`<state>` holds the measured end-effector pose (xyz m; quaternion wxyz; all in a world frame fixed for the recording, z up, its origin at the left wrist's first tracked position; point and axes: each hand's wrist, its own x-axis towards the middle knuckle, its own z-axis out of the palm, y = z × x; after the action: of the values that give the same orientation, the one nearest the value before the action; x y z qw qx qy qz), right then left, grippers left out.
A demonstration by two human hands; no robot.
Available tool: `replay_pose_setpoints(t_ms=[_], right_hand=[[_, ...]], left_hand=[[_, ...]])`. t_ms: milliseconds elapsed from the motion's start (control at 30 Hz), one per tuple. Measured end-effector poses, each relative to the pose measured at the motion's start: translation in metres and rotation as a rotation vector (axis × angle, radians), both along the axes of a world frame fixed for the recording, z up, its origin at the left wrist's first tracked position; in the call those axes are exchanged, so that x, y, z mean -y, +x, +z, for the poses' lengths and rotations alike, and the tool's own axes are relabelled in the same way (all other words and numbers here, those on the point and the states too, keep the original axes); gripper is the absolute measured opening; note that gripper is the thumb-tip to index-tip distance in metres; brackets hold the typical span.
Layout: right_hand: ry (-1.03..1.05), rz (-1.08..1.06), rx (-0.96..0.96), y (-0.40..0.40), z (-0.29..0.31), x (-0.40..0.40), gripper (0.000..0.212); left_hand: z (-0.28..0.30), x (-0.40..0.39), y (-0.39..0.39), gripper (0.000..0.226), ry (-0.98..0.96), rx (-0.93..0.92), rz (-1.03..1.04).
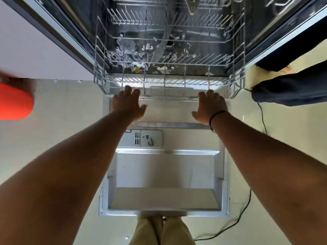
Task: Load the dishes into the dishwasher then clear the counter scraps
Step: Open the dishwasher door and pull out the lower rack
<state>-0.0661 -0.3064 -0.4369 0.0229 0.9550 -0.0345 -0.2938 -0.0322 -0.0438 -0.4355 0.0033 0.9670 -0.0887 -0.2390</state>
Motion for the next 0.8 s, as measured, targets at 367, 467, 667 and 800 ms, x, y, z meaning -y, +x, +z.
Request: replay_pose_setpoints(t_ms=[367, 467, 667, 800], right_hand=[[0.061, -0.081, -0.251, -0.168, -0.006, -0.026, 0.053], [0.094, -0.092, -0.425, -0.208, -0.008, -0.032, 0.052], [0.056, -0.032, -0.752, -0.28, -0.009, -0.049, 0.063], [-0.042, 0.11, -0.613, -0.305, -0.007, -0.055, 0.069]], left_hand=[[-0.012, -0.042, -0.172, 0.05, -0.14, -0.164, -0.045], [-0.012, -0.054, -0.218, 0.049, -0.114, -0.283, -0.116], [-0.012, -0.076, -0.293, 0.057, -0.081, -0.536, -0.21], [-0.016, -0.079, -0.32, 0.06, -0.071, -0.444, -0.2]])
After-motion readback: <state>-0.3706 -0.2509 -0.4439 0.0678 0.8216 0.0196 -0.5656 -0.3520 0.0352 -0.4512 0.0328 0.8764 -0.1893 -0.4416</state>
